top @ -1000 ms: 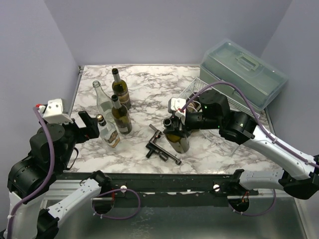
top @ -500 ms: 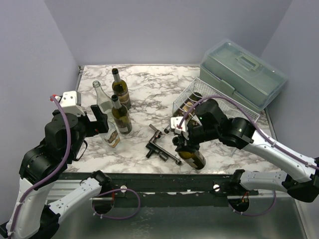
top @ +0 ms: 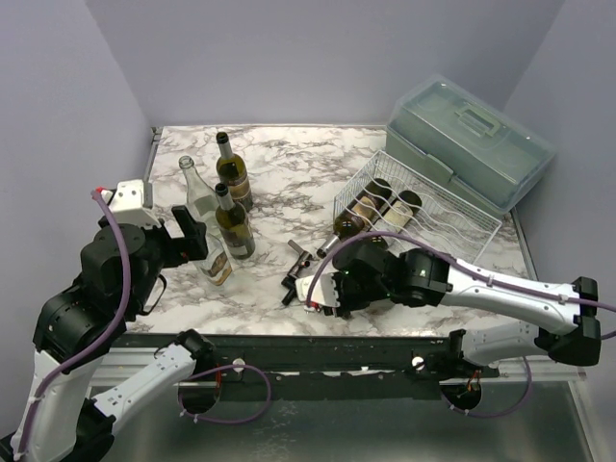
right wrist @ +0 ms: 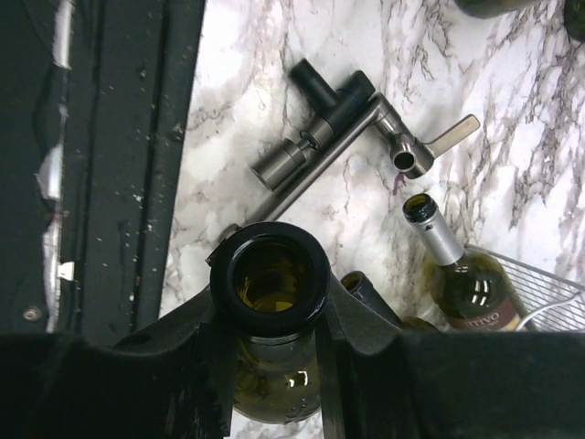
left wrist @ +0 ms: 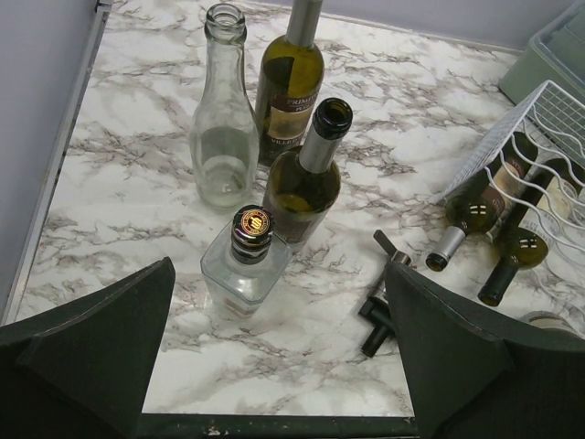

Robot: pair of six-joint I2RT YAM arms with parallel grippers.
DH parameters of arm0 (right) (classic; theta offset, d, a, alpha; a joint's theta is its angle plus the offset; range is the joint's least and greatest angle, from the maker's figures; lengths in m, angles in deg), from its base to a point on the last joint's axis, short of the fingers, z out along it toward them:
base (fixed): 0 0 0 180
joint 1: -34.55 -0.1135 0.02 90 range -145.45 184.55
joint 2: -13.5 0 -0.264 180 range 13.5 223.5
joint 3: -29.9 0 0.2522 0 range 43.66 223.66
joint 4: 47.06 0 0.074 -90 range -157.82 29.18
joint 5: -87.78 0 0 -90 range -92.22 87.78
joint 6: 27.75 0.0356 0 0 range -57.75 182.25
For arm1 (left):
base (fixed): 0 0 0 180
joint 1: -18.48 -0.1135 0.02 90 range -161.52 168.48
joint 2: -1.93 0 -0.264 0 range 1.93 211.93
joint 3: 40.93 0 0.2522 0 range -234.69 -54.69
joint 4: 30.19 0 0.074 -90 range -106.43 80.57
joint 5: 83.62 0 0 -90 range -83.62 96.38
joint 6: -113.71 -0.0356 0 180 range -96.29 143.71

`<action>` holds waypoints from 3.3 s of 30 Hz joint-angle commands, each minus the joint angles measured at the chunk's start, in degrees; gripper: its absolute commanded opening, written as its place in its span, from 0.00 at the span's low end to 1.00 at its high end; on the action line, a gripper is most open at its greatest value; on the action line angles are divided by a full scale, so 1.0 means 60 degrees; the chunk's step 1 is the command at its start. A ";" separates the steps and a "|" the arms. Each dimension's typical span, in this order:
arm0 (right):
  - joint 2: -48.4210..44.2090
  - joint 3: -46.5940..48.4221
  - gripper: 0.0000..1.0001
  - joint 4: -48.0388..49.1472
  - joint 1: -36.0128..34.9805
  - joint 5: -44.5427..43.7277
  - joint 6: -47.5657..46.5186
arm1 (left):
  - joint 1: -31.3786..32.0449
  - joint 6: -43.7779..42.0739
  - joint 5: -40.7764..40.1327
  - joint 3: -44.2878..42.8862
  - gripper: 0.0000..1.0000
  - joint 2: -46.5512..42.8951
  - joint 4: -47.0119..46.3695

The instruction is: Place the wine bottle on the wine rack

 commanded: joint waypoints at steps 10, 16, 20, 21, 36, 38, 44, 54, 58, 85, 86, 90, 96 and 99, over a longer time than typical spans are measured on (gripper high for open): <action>0.0982 0.0015 0.01 -0.0304 -0.1491 -0.3046 -0.0708 | 0.0032 -0.0374 -0.0249 0.0477 0.99 -0.0579 0.0022; 0.1434 -0.0155 0.01 -0.0545 -0.1759 -0.3708 -0.0455 | 0.0032 -0.0558 -0.0392 0.0715 0.99 -0.0814 0.0025; 0.1657 -0.0445 0.01 -0.0336 -0.1902 -0.4769 -0.0626 | 0.0032 -0.0653 -0.0470 0.0736 0.99 -0.0993 0.0091; 0.1761 -0.0474 0.01 -0.0345 -0.1906 -0.5083 -0.0679 | 0.0032 -0.0701 -0.0477 0.0723 0.99 -0.1016 0.0131; 0.2142 -0.1171 0.01 0.0114 -0.1894 -0.6377 -0.1680 | 0.0042 -0.0989 -0.0704 0.0619 0.99 -0.1197 0.0336; 0.2170 -0.1261 0.01 0.0195 -0.1897 -0.6487 -0.1747 | 0.0041 -0.1036 -0.0725 0.0619 0.99 -0.1211 0.0329; 0.2257 -0.1719 0.01 0.0327 -0.1899 -0.6786 -0.2012 | 0.0047 -0.1107 -0.0763 0.0608 0.99 -0.1332 0.0406; 0.2468 -0.3002 0.00 0.1285 -0.1652 -0.7710 -0.2719 | 0.0054 -0.1212 -0.0924 0.0671 0.99 -0.1680 0.0659; 0.2608 -0.3304 0.01 0.1674 -0.1497 -0.8128 -0.2992 | 0.0098 -0.1213 -0.1012 0.0703 0.99 -0.1882 0.0732; 0.1408 -0.6288 0.01 0.6567 0.0481 -0.8087 -0.7474 | 0.0547 -0.1213 -0.1140 0.0860 0.99 -0.2403 0.0726; 0.1322 -0.6476 0.01 0.6948 0.0580 -0.8043 -0.7757 | 0.0582 -0.1213 -0.1178 0.0880 0.99 -0.2414 0.0725; 0.1106 -0.6747 0.01 0.7364 0.0921 -0.7702 -0.8062 | 0.0721 -0.1216 -0.1339 0.0868 0.99 -0.2503 0.0762; 0.0903 -0.7068 0.01 0.7373 0.1125 -0.7280 -0.8078 | 0.0975 -0.1130 -0.1607 0.0773 0.99 -0.2689 0.0853; 0.0794 -0.7233 0.01 0.7424 0.1194 -0.7089 -0.8071 | 0.1098 -0.1039 -0.1719 0.0669 0.99 -0.2748 0.0977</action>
